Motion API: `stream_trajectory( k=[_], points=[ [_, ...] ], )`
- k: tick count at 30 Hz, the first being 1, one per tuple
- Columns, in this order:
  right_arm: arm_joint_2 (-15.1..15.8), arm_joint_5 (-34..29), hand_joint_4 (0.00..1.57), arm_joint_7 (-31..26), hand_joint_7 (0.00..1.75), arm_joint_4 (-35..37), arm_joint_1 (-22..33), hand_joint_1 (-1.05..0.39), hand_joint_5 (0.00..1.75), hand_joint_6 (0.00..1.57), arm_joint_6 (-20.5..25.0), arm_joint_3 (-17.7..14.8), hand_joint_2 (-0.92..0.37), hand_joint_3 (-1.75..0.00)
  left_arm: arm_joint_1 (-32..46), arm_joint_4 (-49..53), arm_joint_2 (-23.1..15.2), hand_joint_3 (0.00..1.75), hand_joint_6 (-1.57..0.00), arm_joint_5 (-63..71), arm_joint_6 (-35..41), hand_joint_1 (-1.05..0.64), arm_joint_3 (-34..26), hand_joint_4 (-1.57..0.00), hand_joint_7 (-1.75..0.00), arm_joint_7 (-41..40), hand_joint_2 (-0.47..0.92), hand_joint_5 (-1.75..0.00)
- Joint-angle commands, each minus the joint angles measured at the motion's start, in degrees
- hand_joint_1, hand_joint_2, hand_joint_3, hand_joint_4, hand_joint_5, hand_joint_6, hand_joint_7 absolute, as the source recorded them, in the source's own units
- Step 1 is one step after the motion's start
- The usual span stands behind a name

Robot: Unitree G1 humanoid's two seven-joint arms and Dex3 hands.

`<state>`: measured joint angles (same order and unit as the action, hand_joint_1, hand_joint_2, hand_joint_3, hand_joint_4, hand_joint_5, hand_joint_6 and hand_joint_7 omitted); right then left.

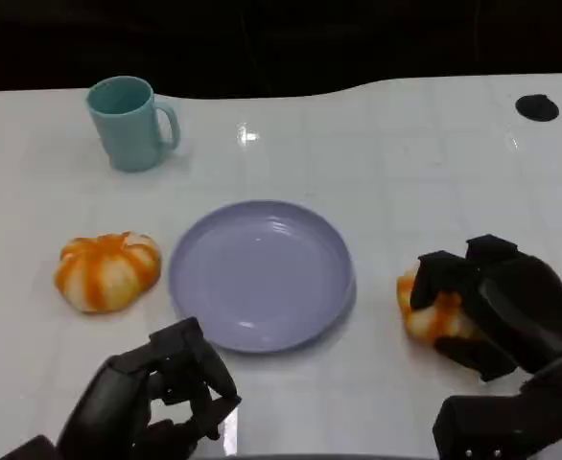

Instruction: Grasp the bread from the table and place it into the plate.

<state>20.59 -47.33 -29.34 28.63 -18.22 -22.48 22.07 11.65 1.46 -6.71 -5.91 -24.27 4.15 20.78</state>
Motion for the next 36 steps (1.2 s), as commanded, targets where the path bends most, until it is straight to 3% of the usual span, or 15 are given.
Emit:
stream_trajectory(
  k=[1,9,15,18,24,33,36],
  points=[
    [-0.97,2.86,1.00,-0.89,1.71,-1.81,-1.82,-0.08,1.75,0.76,-1.89,-1.45,-0.30,-1.36,0.17,0.14,-0.30,0.34,-0.59,-0.42,-0.61,-0.53,-0.26,-0.67,-1.57,-0.06,0.92,-1.75],
    [-5.45,7.36,1.01,4.60,1.75,-4.96,-4.69,-0.16,1.75,0.74,-2.83,-1.22,-0.23,-1.44,0.60,-0.18,-0.35,0.33,-0.59,0.14,-0.49,-0.54,-0.14,-0.67,-1.57,-0.34,0.92,-1.75],
    [-10.36,8.48,0.99,9.11,1.75,-4.44,-8.14,-0.18,1.75,0.74,-1.51,-0.19,-0.26,-1.41,0.74,-0.14,-0.31,0.33,-0.59,-0.14,-1.12,-0.54,0.16,-0.66,-1.56,0.11,0.92,-1.75],
    [-13.06,8.35,1.00,9.67,1.75,-1.62,-11.07,-0.17,1.75,0.74,-1.84,0.88,-0.24,-1.44,0.81,-0.08,-0.29,0.33,-0.59,0.07,-1.32,-0.55,0.32,-0.67,-1.56,0.01,0.92,-1.75],
    [-17.97,9.01,1.00,10.43,1.75,11.36,-19.04,-0.17,1.75,0.74,-3.95,3.02,-0.24,-1.43,1.14,-0.78,-0.11,0.33,-0.59,0.21,-0.87,-0.55,0.88,-0.66,-1.56,-0.29,0.92,-1.75],
    [-22.63,9.69,0.94,13.01,1.74,24.10,-26.12,-0.17,1.75,0.69,-2.37,5.14,-0.35,-1.22,1.75,-2.10,-0.04,0.34,-0.59,0.90,-0.06,-0.55,1.20,-0.65,-1.54,-0.76,0.92,-1.75],
    [-23.51,10.29,0.79,15.69,1.01,25.23,-26.88,-0.16,1.65,0.85,0.56,4.93,-0.43,-1.06,1.85,-2.44,-0.07,0.34,-0.59,0.69,0.28,-0.55,1.25,-0.66,-1.54,-0.56,0.92,-1.75]
  ],
)
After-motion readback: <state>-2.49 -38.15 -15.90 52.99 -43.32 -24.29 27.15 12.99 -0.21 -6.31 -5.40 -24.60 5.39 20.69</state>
